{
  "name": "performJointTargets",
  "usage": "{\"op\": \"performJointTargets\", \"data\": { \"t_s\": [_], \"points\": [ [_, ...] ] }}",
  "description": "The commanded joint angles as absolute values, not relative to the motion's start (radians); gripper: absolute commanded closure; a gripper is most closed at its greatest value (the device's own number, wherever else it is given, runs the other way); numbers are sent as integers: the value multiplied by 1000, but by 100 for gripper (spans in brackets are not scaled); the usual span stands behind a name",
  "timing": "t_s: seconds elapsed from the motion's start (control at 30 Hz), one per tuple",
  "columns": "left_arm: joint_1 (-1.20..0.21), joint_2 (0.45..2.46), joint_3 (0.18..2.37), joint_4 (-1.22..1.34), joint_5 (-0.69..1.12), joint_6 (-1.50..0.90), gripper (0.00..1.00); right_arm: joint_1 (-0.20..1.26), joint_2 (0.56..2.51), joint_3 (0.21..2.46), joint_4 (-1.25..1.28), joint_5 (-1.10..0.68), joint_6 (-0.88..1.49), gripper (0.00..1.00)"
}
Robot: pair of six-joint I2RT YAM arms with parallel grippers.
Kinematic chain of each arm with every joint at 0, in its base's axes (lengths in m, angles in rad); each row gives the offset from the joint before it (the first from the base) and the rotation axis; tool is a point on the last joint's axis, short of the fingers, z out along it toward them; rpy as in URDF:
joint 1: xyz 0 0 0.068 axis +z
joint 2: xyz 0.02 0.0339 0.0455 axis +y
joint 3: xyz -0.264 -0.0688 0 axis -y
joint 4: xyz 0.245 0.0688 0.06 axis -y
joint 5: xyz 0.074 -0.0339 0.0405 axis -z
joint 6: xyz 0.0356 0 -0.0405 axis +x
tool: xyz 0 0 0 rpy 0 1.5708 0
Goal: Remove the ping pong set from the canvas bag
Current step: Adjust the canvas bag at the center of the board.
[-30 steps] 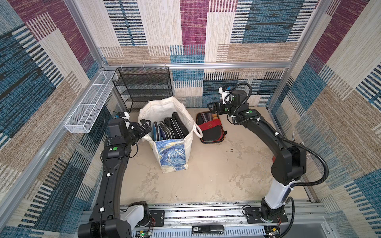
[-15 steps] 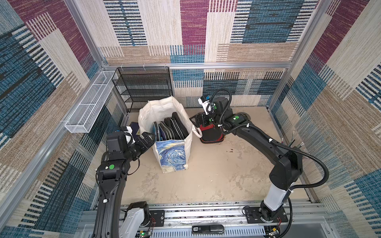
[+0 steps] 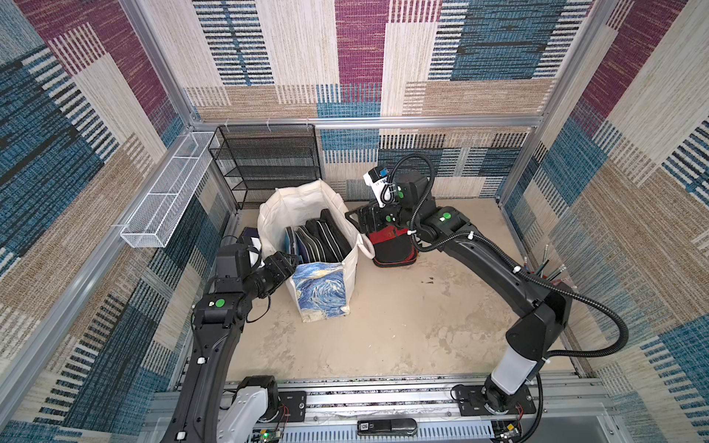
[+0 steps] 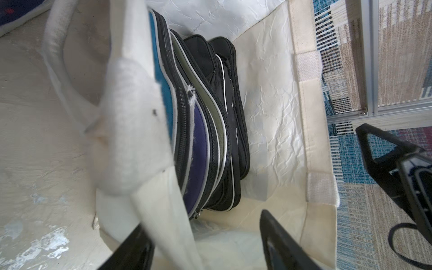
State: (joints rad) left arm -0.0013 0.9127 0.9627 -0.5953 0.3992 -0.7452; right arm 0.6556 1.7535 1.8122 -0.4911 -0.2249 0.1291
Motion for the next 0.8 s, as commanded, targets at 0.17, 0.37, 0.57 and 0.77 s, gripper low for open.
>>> {"op": "performJointTargets", "data": {
  "t_s": [0.17, 0.37, 0.57, 0.77],
  "points": [
    [-67, 889, 901, -591, 399, -772, 100, 694, 1782, 1715, -479, -245, 142, 2],
    [-157, 866, 766, -558, 361, -796, 100, 713, 1762, 1640, -468, -241, 164, 31],
    [-172, 806, 578, -557, 323, -815, 100, 713, 1720, 1458, -436, -207, 187, 94],
    [-172, 730, 465, -592, 240, -843, 100, 713, 1694, 1327, -387, -190, 219, 100]
  ]
}}
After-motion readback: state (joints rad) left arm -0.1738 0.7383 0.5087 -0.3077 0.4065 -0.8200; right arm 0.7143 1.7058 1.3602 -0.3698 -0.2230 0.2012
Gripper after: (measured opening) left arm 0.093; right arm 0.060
